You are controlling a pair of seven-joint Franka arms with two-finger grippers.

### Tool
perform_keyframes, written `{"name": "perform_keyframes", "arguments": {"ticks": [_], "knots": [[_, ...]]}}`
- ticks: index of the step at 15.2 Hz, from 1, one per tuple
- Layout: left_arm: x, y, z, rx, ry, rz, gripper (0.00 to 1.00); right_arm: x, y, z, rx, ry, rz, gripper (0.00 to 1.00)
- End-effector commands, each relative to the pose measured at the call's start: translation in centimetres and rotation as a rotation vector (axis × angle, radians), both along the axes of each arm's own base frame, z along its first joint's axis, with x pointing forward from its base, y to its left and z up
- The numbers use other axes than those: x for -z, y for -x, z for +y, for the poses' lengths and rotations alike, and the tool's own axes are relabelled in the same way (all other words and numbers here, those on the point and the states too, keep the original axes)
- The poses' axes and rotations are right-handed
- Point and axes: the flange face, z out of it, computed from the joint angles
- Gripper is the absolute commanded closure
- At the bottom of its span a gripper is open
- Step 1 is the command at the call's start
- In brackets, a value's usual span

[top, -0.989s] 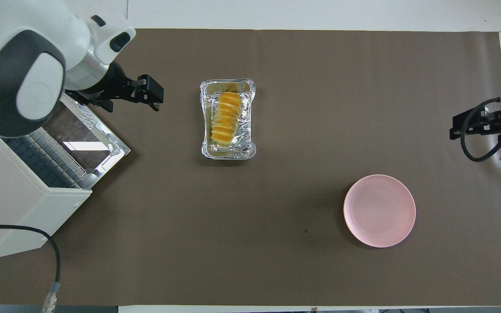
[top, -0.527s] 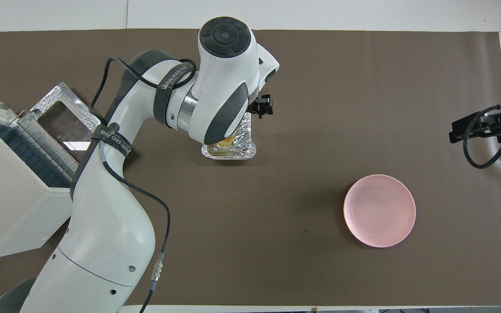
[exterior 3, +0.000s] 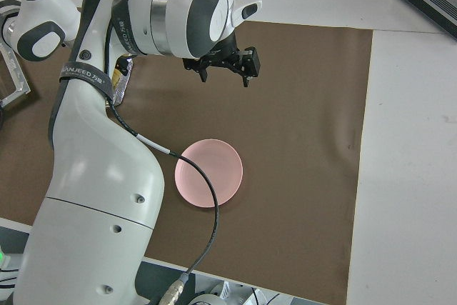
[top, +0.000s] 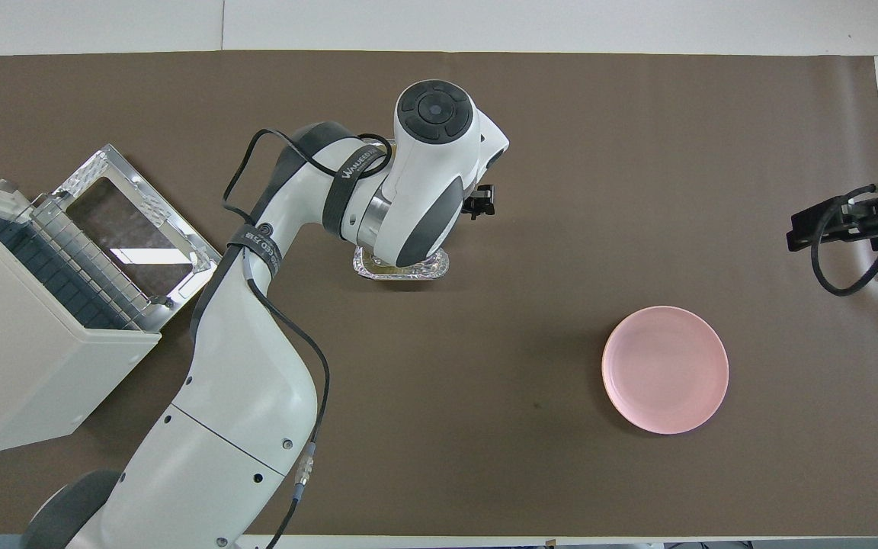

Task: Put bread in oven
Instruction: 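Close the left gripper on the rim of the foil tray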

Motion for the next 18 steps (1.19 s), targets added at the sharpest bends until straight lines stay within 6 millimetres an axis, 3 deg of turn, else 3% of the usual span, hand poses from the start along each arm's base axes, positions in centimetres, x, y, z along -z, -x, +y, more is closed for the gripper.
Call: {"name": "perform_keyframes", "arguments": {"ticks": [1,3,6,10,17,18], "knots": [[-0.1,0.7,-0.9,-0.024,0.001,-0.016,0.0,0.1,0.3,-0.3,-0.02,0.016,-0.001,0.0],[0.6,0.9,-0.9,-0.03,-0.009,-0.006,0.0,0.0,0.3,-0.2,-0.017,0.017,-0.006,0.0],[1.9,1.1,-1.0,-0.034,-0.008,0.001,0.19,0.0,0.2,-0.2,-0.025,0.017,-0.01,0.0],[2.6,0.9,-1.0,-0.062,-0.007,-0.002,0.33,-0.1,0.1,-0.5,-0.02,0.017,-0.016,0.0],[3.8,0.8,-0.7,-0.072,-0.013,0.003,0.4,-0.5,-0.6,-1.2,-0.002,0.021,-0.076,0.0],[3.8,0.5,-0.4,-0.077,-0.011,0.001,0.5,-0.5,-0.5,-1.2,0.001,0.022,-0.076,0.0]]}}
